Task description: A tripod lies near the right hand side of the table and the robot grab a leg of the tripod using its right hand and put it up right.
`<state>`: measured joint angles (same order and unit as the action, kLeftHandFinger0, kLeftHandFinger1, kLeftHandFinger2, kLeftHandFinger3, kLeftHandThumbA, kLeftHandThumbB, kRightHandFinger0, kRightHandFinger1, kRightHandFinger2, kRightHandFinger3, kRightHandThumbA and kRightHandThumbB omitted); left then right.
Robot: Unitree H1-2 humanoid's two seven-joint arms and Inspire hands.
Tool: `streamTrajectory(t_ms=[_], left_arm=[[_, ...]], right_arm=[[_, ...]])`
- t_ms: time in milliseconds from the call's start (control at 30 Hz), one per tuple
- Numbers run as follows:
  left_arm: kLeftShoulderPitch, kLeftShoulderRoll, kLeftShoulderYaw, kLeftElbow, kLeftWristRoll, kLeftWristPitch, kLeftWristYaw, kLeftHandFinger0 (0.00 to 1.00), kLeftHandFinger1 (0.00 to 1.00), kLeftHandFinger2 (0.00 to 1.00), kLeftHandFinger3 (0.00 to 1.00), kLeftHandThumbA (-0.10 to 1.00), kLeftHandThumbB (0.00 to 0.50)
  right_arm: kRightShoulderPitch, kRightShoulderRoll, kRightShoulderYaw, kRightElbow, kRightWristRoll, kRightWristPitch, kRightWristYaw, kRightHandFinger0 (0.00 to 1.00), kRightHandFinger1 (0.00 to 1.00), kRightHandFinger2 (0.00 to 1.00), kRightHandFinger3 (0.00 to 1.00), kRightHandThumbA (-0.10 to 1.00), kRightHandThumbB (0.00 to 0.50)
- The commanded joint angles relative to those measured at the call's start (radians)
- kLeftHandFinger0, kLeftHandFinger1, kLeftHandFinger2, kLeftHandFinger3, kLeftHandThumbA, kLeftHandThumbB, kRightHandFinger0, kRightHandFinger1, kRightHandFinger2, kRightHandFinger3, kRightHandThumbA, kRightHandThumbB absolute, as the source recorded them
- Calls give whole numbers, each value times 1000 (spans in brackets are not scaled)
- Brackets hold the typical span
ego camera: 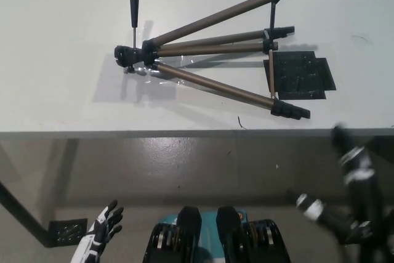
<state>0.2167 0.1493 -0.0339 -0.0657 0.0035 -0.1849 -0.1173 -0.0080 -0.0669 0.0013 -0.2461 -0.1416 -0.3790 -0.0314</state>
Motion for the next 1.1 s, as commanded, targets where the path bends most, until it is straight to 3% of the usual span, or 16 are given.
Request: streamTrajectory(t_ms=[0, 100, 200, 233, 267, 467, 767, 867, 967, 1067], left_arm=[[-10, 14, -7, -26, -37, -54, -33, 1000, 1000, 1000, 1000, 1000, 332], [-5, 17, -7, -27, -21, -56, -31, 1000, 1000, 1000, 1000, 1000, 329], [-6, 15, -7, -20, -9, -59, -25, 1000, 1000, 1000, 1000, 1000, 325], [-6, 15, -8, -17, -9, -61, -25, 1000, 1000, 1000, 1000, 1000, 322], [-7, 15, -8, -13, -8, -63, -26, 1000, 1000, 1000, 1000, 1000, 320], [6, 14, -17, 3, 24, -68, -17, 1000, 1000, 1000, 1000, 1000, 344], [24, 15, -18, 2, 30, -75, -10, 1000, 1000, 1000, 1000, 1000, 301], [20, 18, -16, 17, 30, -87, -9, 1000, 1000, 1000, 1000, 1000, 319], [25, 16, -18, 8, 15, -68, -17, 1000, 1000, 1000, 1000, 1000, 376], [32, 12, -18, -1, 13, -58, -15, 1000, 1000, 1000, 1000, 1000, 386]], right_arm=[[-117, -21, -52, -139, -92, 32, -21, 1000, 1000, 1000, 1000, 931, 347], [-257, -76, -63, -227, -121, 211, 50, 1000, 1000, 1000, 1000, 974, 401], [-432, -157, -41, -253, -187, 371, 148, 1000, 1000, 1000, 1000, 1000, 407], [-481, -179, -30, -250, -187, 431, 179, 1000, 1000, 1000, 1000, 1000, 438], [-534, -198, -18, -230, -191, 465, 203, 1000, 1000, 1000, 1000, 1000, 463], [-890, -256, 134, 13, -319, 578, 343, 1000, 1000, 1000, 1000, 1000, 500], [-1231, -187, 336, 489, -448, 610, 378, 1000, 1000, 1000, 1000, 1000, 496], [-1348, -149, 403, 720, -467, 559, 348, 1000, 1000, 1000, 1000, 994, 500], [-1449, -106, 474, 936, -494, 542, 337, 1000, 1000, 1000, 1000, 986, 500], [-1519, -65, 558, 1114, -549, 532, 310, 1000, 1000, 1000, 1000, 962, 500]])
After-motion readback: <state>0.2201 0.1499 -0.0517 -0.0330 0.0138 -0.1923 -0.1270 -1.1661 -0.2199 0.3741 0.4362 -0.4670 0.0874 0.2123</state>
